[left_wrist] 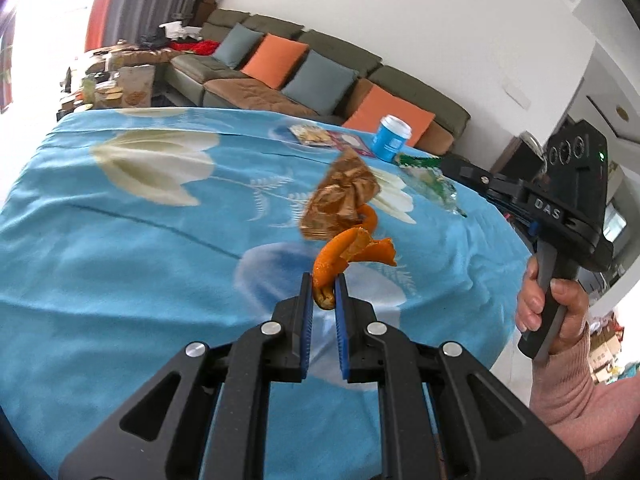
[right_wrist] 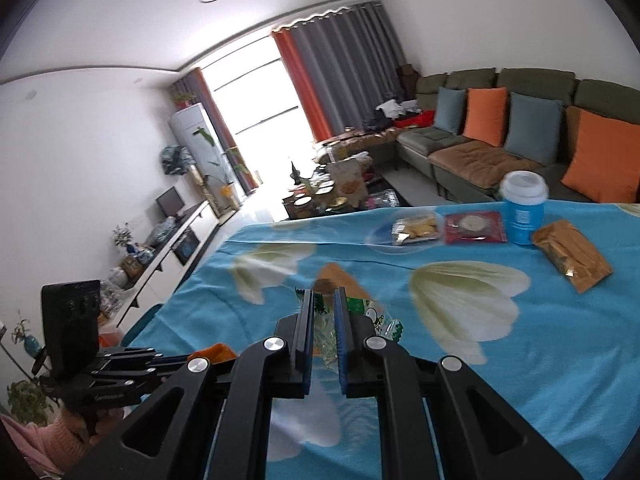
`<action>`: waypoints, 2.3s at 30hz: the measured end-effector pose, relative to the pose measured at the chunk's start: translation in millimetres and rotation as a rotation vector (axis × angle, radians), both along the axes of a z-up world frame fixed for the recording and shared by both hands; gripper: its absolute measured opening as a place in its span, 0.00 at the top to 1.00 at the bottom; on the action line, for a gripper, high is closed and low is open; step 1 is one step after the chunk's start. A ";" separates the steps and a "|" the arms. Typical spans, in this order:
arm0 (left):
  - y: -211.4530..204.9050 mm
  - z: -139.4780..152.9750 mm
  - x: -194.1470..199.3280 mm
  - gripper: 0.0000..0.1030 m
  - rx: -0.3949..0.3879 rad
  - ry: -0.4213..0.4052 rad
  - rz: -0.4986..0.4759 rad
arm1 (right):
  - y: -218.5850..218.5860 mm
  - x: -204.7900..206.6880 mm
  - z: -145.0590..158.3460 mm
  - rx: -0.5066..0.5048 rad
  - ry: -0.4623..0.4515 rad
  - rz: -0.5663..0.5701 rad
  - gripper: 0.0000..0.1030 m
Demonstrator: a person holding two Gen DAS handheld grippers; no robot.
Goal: Collect trash
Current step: 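Lift the orange peel with the left gripper while the right gripper grasps a green-edged bag, then carry the orange peel and bag over the teal bin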
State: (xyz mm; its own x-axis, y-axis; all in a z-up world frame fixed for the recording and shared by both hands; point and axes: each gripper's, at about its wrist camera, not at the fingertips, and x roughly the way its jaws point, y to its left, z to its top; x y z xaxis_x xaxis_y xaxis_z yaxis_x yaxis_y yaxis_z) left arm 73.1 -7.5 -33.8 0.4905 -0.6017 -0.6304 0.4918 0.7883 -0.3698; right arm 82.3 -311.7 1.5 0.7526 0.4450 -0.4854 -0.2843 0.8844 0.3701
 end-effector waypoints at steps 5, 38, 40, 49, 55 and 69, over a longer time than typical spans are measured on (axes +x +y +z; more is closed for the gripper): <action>29.4 2.5 -10.2 0.89 0.000 -0.017 0.061 | 29.6 1.3 -1.9 0.029 0.009 0.075 0.92; 194.1 9.4 -60.7 0.89 0.013 -0.037 0.424 | 206.5 35.4 -13.7 0.054 0.086 0.466 0.92; 201.7 9.7 -62.8 0.89 0.013 -0.039 0.440 | 214.7 35.8 -12.7 0.052 0.087 0.483 0.92; 233.0 12.2 -70.9 0.89 0.015 -0.047 0.520 | 241.5 39.9 -11.1 0.050 0.092 0.542 0.92; 250.1 14.8 -75.7 0.89 0.020 -0.053 0.569 | 260.7 43.4 -11.5 0.049 0.099 0.572 0.92; 282.1 15.0 -83.6 0.89 0.034 -0.058 0.658 | 305.5 50.6 -8.9 0.033 0.097 0.639 0.92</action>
